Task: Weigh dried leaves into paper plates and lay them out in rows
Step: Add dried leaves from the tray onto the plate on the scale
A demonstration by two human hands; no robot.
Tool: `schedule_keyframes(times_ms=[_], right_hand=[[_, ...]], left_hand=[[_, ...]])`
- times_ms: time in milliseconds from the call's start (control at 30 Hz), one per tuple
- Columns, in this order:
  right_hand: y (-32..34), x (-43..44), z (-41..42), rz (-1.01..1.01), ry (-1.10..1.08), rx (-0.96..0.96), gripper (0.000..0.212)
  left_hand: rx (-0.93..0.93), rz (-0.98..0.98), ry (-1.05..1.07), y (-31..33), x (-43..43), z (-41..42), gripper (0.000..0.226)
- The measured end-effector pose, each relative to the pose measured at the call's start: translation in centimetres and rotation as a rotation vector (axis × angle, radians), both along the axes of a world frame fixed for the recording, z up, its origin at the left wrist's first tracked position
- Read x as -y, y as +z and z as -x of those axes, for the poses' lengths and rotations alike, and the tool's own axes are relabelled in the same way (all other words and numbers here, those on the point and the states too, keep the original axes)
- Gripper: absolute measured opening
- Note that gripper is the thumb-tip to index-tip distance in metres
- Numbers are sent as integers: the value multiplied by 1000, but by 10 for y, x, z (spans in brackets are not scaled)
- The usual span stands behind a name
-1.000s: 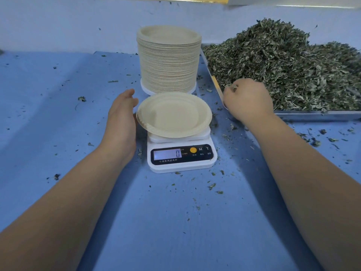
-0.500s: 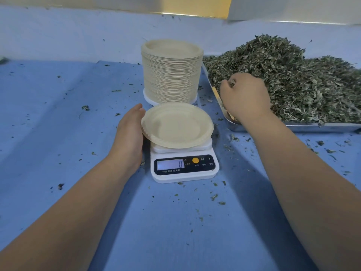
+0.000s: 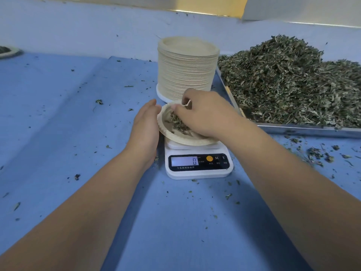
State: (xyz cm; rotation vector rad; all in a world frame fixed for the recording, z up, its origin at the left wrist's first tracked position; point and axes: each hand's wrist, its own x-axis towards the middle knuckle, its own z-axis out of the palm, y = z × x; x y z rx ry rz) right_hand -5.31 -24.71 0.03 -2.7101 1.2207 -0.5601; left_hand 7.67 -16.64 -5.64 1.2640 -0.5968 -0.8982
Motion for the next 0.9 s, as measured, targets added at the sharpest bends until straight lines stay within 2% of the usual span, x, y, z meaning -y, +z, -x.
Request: schedule_keyframes(times_ms=[167, 333, 433, 500, 567, 633, 700, 833, 900], right_hand=[[9, 3, 13, 17, 54, 62, 18], [8, 9, 22, 47, 86, 136, 14], [9, 10, 24, -1, 63, 309, 9], [10, 8, 23, -172, 98, 467, 18], [11, 7, 23, -337, 151, 584, 38], [11, 8, 25, -424, 161, 670, 51], [9, 12, 28, -453, 147, 733, 54], [2, 23, 34, -426, 108, 762, 37], [0, 34, 44, -237, 28, 697, 20]], left_hand=[[10, 14, 28, -1, 3, 0, 48], [30, 32, 5, 1, 1, 2, 35], [59, 45, -4, 1, 0, 2, 34], [68, 44, 16, 0, 0, 2, 37], [68, 33, 38, 0, 0, 2, 40], [57, 26, 45, 0, 0, 2, 40], [52, 21, 51, 1, -1, 2, 38], [73, 23, 55, 2, -2, 3, 37], [72, 26, 54, 2, -2, 3, 37]])
